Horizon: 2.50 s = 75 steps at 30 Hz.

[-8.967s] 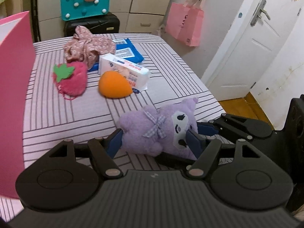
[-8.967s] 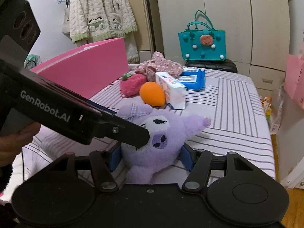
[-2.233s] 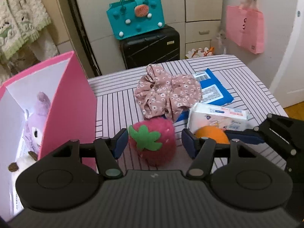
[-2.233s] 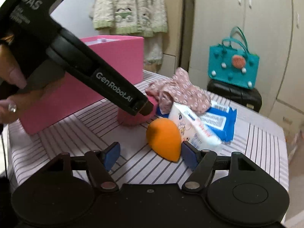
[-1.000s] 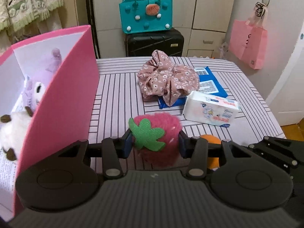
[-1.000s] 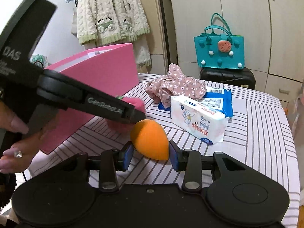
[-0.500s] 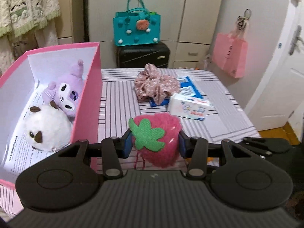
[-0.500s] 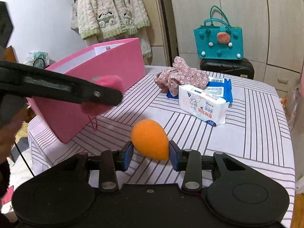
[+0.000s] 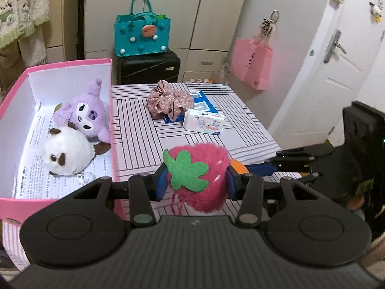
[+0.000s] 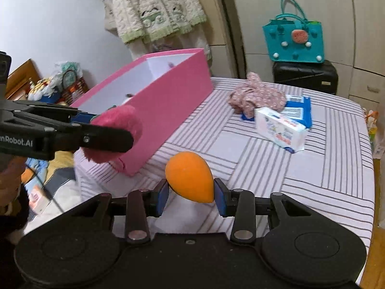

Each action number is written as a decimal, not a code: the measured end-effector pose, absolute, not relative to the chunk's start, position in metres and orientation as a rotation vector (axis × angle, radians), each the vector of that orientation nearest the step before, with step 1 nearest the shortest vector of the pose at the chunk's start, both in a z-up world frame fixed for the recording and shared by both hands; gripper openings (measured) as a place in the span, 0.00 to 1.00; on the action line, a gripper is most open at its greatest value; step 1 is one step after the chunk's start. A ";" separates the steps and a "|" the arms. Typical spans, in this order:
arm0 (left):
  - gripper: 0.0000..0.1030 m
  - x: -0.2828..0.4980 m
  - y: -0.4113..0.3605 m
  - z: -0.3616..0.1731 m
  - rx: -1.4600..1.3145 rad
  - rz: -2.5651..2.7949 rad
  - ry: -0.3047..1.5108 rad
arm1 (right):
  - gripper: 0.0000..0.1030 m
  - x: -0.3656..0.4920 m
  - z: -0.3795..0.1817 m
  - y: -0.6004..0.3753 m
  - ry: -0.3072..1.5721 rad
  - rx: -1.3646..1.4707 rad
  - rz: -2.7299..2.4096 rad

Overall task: Organize soft objects
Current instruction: 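Lift the strawberry pouch with the left gripper while the right lifts the orange sponge, then lower the strawberry pouch into the box while the right gripper drops the sponge there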

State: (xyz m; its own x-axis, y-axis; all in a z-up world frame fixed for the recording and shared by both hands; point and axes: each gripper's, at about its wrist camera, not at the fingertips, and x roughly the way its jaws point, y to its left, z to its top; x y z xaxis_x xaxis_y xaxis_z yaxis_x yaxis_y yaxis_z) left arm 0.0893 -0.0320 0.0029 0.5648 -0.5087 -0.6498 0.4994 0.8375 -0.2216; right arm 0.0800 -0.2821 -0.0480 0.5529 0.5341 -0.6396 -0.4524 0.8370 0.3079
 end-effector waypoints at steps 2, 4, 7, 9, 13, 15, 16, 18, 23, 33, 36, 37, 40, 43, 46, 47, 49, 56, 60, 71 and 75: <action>0.44 0.082 -0.024 0.008 -0.012 -0.599 0.763 | 0.44 0.075 -0.041 -0.278 0.808 0.112 0.611; 0.44 0.076 -0.015 0.014 -0.014 -0.602 0.760 | 0.44 0.071 -0.035 -0.274 0.817 0.115 0.636; 0.44 0.067 -0.001 0.022 -0.014 -0.603 0.760 | 0.44 0.066 -0.025 -0.267 0.830 0.118 0.671; 0.44 0.062 0.008 0.027 -0.008 -0.599 0.759 | 0.44 0.064 -0.018 -0.263 0.835 0.113 0.694; 0.44 0.053 0.025 0.033 0.017 -0.581 0.759 | 0.44 0.061 -0.005 -0.252 0.837 0.081 0.743; 0.44 0.051 0.033 0.036 0.025 -0.566 0.752 | 0.44 0.062 0.002 -0.246 0.831 0.061 0.766; 0.44 0.051 0.036 0.037 0.024 -0.556 0.748 | 0.44 0.063 0.004 -0.243 0.829 0.054 0.775; 0.44 0.052 0.043 0.039 0.021 -0.539 0.737 | 0.44 0.065 0.010 -0.235 0.819 0.038 0.798; 0.45 0.059 0.063 0.043 0.004 -0.489 0.712 | 0.44 0.076 0.021 -0.215 0.790 -0.005 0.843; 0.45 0.119 0.088 0.038 -0.024 -0.328 0.692 | 0.44 0.132 0.031 -0.179 0.730 -0.055 0.860; 0.45 0.147 0.094 0.032 -0.029 -0.283 0.708 | 0.44 0.155 0.035 -0.167 0.711 -0.091 0.847; 0.45 0.155 0.095 0.030 -0.025 -0.273 0.716 | 0.44 0.162 0.037 -0.164 0.706 -0.102 0.844; 0.45 0.182 0.096 0.022 -0.022 -0.254 0.745 | 0.44 0.185 0.043 -0.151 0.681 -0.144 0.832; 0.45 0.208 0.095 0.011 -0.022 -0.242 0.782 | 0.44 0.211 0.044 -0.137 0.690 -0.171 0.825; 0.46 0.231 0.094 -0.002 -0.013 -0.216 0.823 | 0.44 0.239 0.040 -0.123 0.722 -0.177 0.804; 0.46 0.237 0.093 -0.005 -0.009 -0.211 0.832 | 0.44 0.249 0.039 -0.119 0.733 -0.184 0.798; 0.46 0.249 0.093 -0.012 -0.006 -0.201 0.857 | 0.44 0.264 0.035 -0.114 0.751 -0.182 0.786; 0.47 0.279 0.092 -0.025 -0.030 -0.212 0.931 | 0.44 0.310 0.013 -0.098 0.834 -0.196 0.752; 0.49 0.286 0.090 -0.030 -0.042 -0.204 0.944 | 0.45 0.322 0.005 -0.092 0.848 -0.213 0.730; 0.68 0.262 0.090 -0.014 -0.022 -0.210 0.900 | 0.56 0.309 0.016 -0.104 0.799 -0.178 0.715; 0.69 0.242 0.089 0.000 0.017 -0.203 0.864 | 0.56 0.290 0.029 -0.115 0.773 -0.159 0.723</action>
